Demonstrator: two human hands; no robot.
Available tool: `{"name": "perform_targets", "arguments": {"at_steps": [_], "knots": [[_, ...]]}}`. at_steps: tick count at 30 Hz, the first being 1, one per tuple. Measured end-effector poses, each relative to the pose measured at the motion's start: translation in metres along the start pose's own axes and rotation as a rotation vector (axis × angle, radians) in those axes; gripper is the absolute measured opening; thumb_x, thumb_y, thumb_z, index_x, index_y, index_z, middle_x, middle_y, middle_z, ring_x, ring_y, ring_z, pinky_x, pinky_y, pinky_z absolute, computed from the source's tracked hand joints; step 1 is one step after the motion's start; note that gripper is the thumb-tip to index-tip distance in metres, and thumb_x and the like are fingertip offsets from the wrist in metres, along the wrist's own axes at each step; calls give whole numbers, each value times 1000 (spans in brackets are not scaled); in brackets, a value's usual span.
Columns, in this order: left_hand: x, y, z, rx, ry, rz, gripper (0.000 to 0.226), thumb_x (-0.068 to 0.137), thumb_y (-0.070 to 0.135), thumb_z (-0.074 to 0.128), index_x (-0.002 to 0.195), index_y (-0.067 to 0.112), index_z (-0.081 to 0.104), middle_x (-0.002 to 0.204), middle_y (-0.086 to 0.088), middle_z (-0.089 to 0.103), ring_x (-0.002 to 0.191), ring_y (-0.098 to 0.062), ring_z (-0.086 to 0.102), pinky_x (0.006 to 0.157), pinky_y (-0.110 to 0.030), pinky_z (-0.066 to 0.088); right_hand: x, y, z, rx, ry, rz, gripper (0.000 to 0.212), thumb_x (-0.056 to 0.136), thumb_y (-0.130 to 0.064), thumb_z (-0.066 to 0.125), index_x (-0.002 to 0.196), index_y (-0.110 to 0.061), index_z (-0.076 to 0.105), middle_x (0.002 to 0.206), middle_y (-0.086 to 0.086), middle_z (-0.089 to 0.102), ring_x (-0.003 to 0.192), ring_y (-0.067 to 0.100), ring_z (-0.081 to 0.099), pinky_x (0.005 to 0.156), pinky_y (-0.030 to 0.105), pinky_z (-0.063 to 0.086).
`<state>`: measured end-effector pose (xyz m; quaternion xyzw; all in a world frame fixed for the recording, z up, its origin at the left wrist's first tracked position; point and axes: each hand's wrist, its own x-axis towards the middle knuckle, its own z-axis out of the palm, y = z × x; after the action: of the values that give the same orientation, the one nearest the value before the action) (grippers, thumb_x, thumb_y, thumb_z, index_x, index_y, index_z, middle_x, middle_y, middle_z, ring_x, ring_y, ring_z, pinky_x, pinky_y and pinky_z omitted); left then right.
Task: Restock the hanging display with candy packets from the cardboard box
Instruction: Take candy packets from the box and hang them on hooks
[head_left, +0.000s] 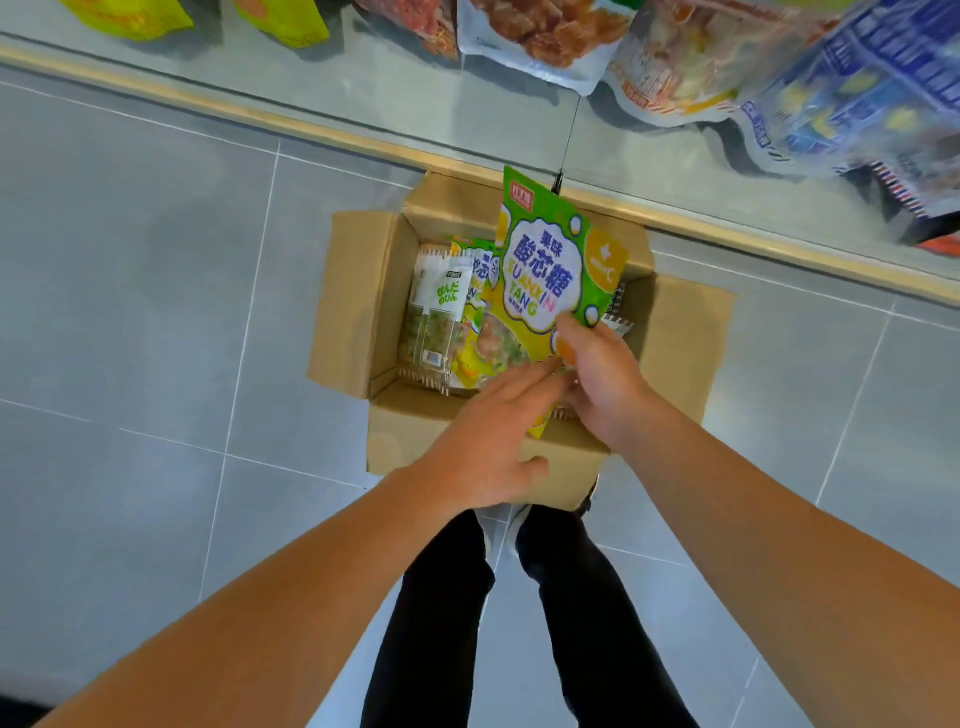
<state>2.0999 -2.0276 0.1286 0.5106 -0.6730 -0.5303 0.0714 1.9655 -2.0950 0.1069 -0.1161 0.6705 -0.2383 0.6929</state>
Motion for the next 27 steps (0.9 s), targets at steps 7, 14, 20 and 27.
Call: {"name": "perform_targets", "arguments": {"at_steps": [7,14,20,27], "knots": [[-16,24,-54,-250,465,-412,60,73,33,76,127,17,56,124,2,58,112,-10,55,97,-32,46,-52,-37,-39,80,-20,-16,29,102,-19,50,129,-15,60,119,9,71,104,29,69,90,51,55],[-54,103,-111,-758,326,-508,28,78,28,76,104,19,69,106,-4,71,91,-20,66,87,-41,50,-163,-89,-33,37,-139,-1,34,101,-22,48,132,-13,59,120,11,70,111,32,67,98,55,49],[-118,201,-165,-761,379,-421,39,70,26,74,106,13,71,105,-9,74,103,-32,68,94,-54,52,-286,-144,-15,-28,-111,-102,29,99,-29,53,121,-14,67,118,11,72,104,29,69,88,48,55],[-171,301,-203,-815,409,-262,18,76,17,74,94,17,74,98,-5,76,101,-29,69,96,-53,51,-402,-186,-17,-43,56,-315,39,82,-45,68,105,-15,73,107,6,75,102,30,70,92,52,54]]}}
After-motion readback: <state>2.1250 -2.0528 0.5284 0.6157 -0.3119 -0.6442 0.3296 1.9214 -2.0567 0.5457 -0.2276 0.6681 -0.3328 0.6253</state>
